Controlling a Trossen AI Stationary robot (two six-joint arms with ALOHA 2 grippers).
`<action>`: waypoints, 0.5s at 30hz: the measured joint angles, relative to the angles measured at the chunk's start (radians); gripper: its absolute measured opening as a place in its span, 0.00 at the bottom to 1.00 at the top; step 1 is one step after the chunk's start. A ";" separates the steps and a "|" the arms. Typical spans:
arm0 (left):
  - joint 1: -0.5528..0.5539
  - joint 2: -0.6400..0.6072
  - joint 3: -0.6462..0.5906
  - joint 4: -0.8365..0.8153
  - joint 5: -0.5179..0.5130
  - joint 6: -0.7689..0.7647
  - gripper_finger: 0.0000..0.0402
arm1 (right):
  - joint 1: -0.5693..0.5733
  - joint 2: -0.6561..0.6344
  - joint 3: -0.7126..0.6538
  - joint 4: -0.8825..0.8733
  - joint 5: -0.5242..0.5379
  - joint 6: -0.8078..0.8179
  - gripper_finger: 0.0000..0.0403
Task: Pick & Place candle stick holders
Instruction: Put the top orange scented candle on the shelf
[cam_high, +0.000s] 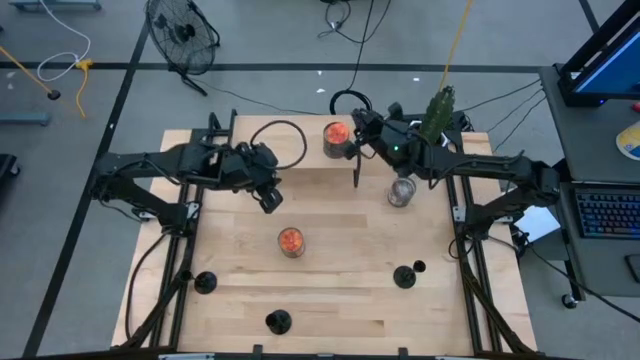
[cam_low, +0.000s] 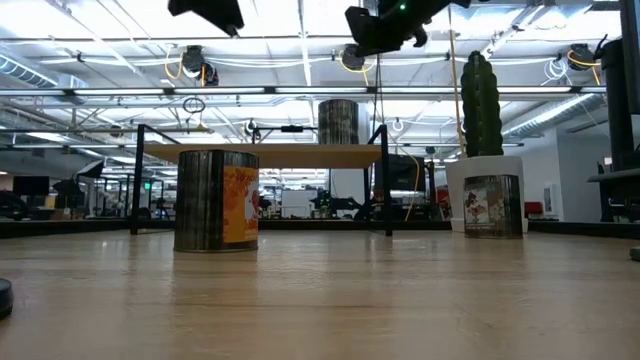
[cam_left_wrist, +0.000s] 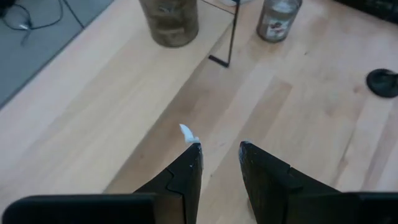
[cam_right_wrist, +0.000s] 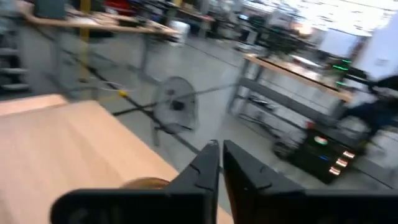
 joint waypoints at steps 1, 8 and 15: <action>0.000 0.001 -0.019 0.020 0.007 -0.002 0.29 | -0.009 -0.006 0.000 -0.002 -0.043 0.007 0.03; 0.000 0.000 -0.110 0.126 0.034 -0.005 0.29 | -0.111 -0.005 0.011 -0.122 -0.279 0.144 0.00; 0.022 -0.112 -0.257 0.324 0.054 0.020 0.29 | -0.173 -0.001 0.011 -0.146 -0.444 0.211 0.00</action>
